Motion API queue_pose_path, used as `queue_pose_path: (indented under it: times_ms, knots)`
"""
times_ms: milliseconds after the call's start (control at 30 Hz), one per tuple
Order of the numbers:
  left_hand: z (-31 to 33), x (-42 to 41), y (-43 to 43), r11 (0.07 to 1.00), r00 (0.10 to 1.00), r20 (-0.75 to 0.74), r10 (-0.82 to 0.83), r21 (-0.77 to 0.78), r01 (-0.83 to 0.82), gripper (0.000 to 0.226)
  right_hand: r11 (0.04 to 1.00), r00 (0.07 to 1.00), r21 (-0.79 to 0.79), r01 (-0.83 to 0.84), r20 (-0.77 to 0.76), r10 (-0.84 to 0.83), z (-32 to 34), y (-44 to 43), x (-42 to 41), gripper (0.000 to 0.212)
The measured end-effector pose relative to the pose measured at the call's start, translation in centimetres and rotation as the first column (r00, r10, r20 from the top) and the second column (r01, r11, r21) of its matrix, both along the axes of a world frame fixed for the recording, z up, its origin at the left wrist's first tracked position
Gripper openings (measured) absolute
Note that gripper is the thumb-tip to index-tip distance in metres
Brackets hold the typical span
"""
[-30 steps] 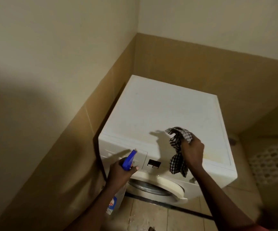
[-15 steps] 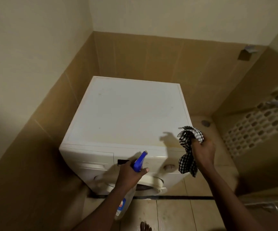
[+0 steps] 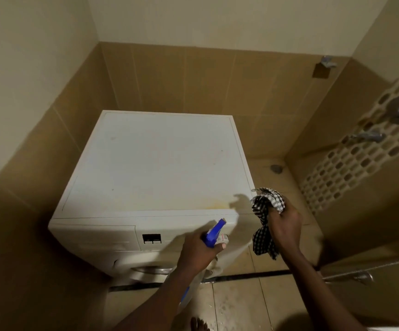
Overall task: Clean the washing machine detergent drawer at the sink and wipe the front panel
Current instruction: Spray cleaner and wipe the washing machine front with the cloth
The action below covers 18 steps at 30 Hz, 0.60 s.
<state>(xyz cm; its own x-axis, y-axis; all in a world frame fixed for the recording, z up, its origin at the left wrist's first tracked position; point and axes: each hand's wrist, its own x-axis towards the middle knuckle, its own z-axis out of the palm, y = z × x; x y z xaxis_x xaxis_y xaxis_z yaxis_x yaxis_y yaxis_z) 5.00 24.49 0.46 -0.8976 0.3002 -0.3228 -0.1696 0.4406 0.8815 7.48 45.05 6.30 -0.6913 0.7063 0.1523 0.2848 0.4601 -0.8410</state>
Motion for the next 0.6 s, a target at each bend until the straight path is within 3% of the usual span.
queue_pose_path:
  times_ms: [67,167,333,433,600]
  knots:
    - [-0.3,0.0,0.5,1.000,1.000,0.016,-0.007,0.030,0.007,0.054,0.998,0.999,0.046,-0.033,-0.001,0.033,-0.5,-0.3,0.3,0.032]
    - [-0.4,-0.3,0.2,0.998,0.999,0.009,-0.035,0.060,0.034,0.031,0.983,0.991,0.136,-0.124,0.066,0.116,-2.9,-0.7,0.6,0.036]
    - [-0.7,-0.3,-2.0,0.996,1.000,0.011,-0.013,0.088,0.012,0.022,0.904,0.914,0.284,-0.321,0.342,0.217,-8.5,-2.6,0.8,0.062]
    - [-1.1,-0.5,-3.6,0.997,0.999,-0.011,0.036,0.067,-0.035,0.021,0.858,0.901,0.342,-0.384,0.341,0.268,-8.7,-4.6,-0.7,0.066]
    - [-1.9,-0.4,-6.1,0.996,0.995,-0.050,0.088,-0.006,-0.088,0.022,0.855,0.891,0.274,-0.439,0.253,0.377,-8.5,-8.3,-1.8,0.062]
